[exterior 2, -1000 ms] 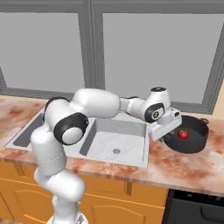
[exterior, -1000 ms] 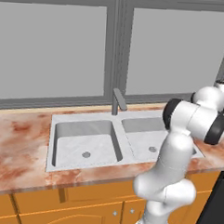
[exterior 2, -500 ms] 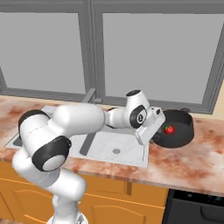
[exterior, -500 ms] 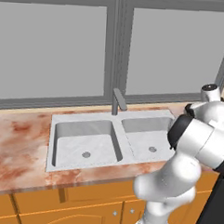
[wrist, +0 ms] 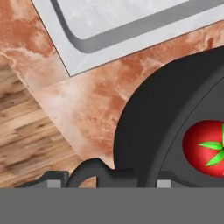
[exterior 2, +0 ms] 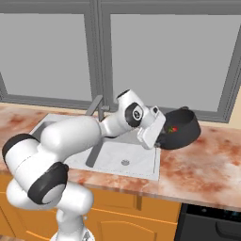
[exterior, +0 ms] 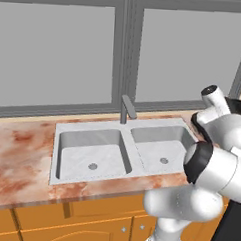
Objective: Dump the tomato from the pot into the sink. Then turn on the water and wash the tomato. Then turn off the water and put the tomato back in the pot.
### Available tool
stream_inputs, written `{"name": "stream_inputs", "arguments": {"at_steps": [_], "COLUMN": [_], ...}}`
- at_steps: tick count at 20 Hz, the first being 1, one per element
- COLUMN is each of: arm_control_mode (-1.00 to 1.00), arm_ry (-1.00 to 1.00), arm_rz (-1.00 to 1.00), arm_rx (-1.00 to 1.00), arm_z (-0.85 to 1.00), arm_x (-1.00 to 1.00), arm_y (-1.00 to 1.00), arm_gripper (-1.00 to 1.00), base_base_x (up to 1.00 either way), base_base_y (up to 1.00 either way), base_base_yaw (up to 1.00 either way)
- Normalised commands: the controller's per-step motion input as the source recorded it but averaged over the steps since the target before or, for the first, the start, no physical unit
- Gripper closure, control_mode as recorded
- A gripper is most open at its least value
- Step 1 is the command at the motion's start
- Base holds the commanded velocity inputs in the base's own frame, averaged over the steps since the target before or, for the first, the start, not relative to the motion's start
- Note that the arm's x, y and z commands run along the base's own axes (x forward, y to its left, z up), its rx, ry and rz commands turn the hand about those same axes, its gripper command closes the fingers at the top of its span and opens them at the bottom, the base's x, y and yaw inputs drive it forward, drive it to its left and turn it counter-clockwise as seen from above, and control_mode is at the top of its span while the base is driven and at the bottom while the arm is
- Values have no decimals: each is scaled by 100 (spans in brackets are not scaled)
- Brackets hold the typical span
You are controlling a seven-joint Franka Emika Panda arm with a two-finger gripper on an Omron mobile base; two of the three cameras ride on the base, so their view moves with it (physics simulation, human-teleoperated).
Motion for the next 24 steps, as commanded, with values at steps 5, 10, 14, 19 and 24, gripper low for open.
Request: {"name": "stream_inputs", "arguments": {"at_steps": [5, 10, 14, 19, 24], "arm_control_mode": [-100, -100, -100, -100, -100], "arm_ry": [16, 4, 3, 9, 12], "arm_rz": [9, 6, 6, 11, 12], "arm_rx": [-22, -27, -27, -23, -22], "arm_z": [27, 4, 6, 18, 21], "arm_x": [0, 0, 8, 19, 22], "arm_y": [20, 16, 10, 3, 6], "arm_gripper": [100, 100, 100, 100, 100], "base_base_x": [0, 0, 0, 0, 0], "base_base_y": [0, 0, 0, 0, 0], "base_base_yaw": [0, 0, 0, 0, 0]}}
